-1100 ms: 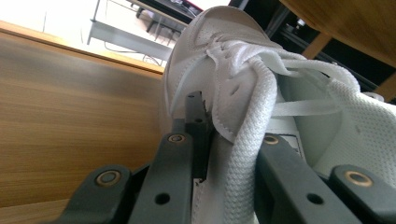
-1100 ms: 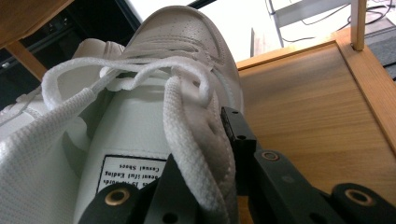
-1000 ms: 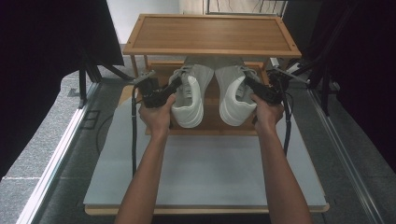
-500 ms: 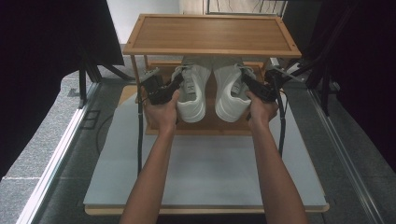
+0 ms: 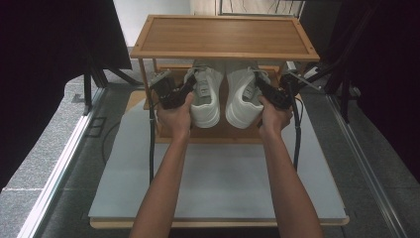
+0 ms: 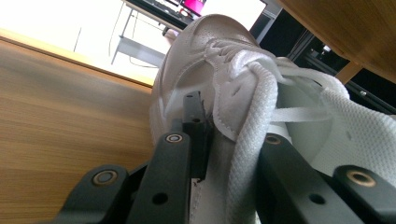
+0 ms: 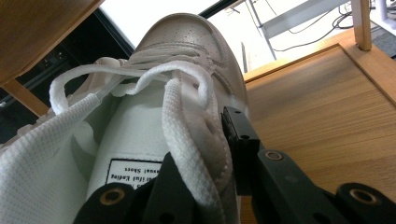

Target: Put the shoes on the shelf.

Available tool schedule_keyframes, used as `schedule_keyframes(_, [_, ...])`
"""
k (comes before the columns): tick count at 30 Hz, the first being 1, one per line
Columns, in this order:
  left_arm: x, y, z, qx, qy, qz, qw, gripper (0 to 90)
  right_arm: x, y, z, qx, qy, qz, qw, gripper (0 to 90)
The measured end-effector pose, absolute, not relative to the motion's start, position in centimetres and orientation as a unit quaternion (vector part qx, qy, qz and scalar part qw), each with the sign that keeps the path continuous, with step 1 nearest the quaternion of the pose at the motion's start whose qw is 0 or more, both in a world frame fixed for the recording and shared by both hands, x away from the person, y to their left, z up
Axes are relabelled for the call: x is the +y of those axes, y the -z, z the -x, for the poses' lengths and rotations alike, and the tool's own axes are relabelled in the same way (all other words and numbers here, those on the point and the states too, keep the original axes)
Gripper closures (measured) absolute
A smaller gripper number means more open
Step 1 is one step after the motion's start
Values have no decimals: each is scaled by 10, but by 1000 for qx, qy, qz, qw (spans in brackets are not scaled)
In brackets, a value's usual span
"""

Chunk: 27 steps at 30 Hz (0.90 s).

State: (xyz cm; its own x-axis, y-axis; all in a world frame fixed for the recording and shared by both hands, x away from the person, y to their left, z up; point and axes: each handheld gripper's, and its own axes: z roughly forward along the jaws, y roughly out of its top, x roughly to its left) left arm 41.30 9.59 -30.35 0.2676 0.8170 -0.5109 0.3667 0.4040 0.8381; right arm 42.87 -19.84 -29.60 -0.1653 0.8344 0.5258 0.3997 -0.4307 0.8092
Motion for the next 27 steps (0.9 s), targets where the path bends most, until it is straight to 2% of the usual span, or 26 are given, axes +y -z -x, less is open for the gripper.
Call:
schedule_keyframes(14, [85,305,-416,584,-189,-502,609,782,-194,298,-430,487,-574,-632,188,791])
schedule_keyframes(19, [82,308,-420,585,-184,-505,608,748,-191,296,-431,493,-582,-619,188,715])
schedule_keyframes(27, [81,307,-426,588,-163,-505,611,623,-188,295,-437,500,-587,-613,171,616])
